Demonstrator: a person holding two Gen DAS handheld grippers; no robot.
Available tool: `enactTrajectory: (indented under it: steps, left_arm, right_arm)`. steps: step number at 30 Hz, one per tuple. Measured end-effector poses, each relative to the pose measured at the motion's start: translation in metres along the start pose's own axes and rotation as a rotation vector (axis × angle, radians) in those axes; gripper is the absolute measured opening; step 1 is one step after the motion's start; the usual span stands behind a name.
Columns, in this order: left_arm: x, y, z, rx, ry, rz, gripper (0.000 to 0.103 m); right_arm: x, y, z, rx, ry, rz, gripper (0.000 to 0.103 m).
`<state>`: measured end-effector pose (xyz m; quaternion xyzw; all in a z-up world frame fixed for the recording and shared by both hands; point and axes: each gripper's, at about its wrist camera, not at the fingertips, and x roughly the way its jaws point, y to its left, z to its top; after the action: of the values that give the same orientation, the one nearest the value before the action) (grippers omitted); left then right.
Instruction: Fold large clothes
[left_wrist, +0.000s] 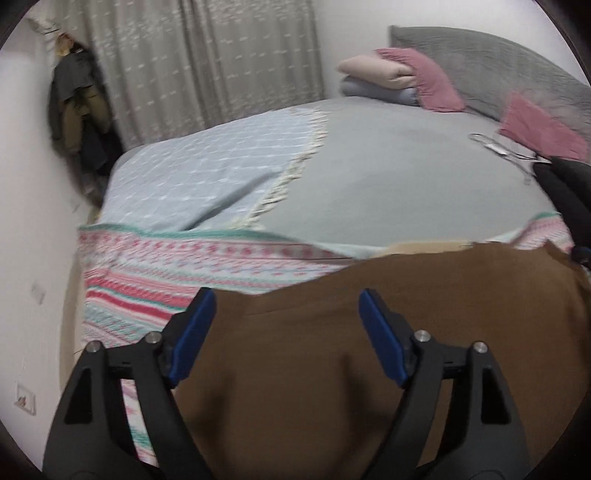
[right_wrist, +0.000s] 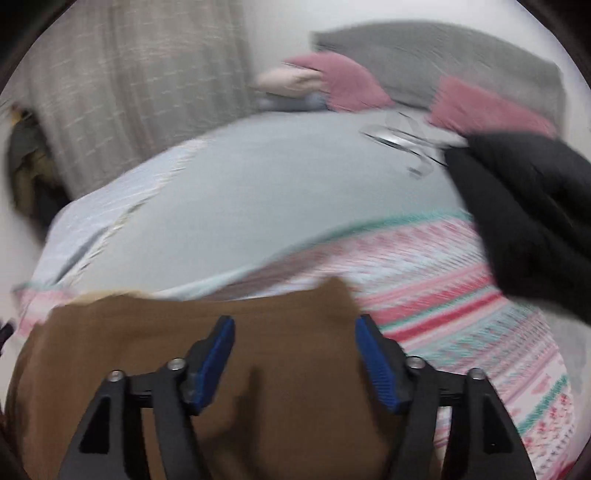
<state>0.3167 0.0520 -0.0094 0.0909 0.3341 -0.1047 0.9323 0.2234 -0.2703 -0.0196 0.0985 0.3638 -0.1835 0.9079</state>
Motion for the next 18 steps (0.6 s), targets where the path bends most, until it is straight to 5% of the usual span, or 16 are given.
enactTrajectory:
  steps: [3,6,8,11,13,15,18]
  left_arm:
    - [0.008,-0.022,-0.005,-0.046,0.019,-0.103,0.082]
    - [0.04,-0.019,-0.017,0.019,0.111,-0.021,0.082]
    - [0.062,0.014,-0.029,0.019,0.181,0.057,0.082]
    - [0.09,0.085,-0.045,-0.043,0.309,0.344,0.081]
    - [0.084,0.116,-0.048,-0.154,0.332,0.356,0.081]
    - [0.065,0.118,-0.044,-0.169,0.292,0.341,0.081]
    - [0.03,0.089,-0.043,-0.111,0.234,0.267,0.081]
  right_arm:
    - [0.01,0.07,-0.017,-0.144,0.032,0.144,0.076]
    - [0.03,0.088,-0.027,-0.207,0.083,0.123,0.076]
    - [0.048,0.053,-0.023,-0.144,0.112,0.075,0.076]
    - [0.063,-0.036,-0.015,-0.009,0.144,-0.112,0.075]
    - [0.062,-0.104,-0.017,0.16,0.205,-0.238,0.075]
    - [0.049,-0.132,-0.019,0.26,0.205,-0.237,0.075]
    - [0.011,-0.114,-0.022,0.191,0.134,-0.183,0.076]
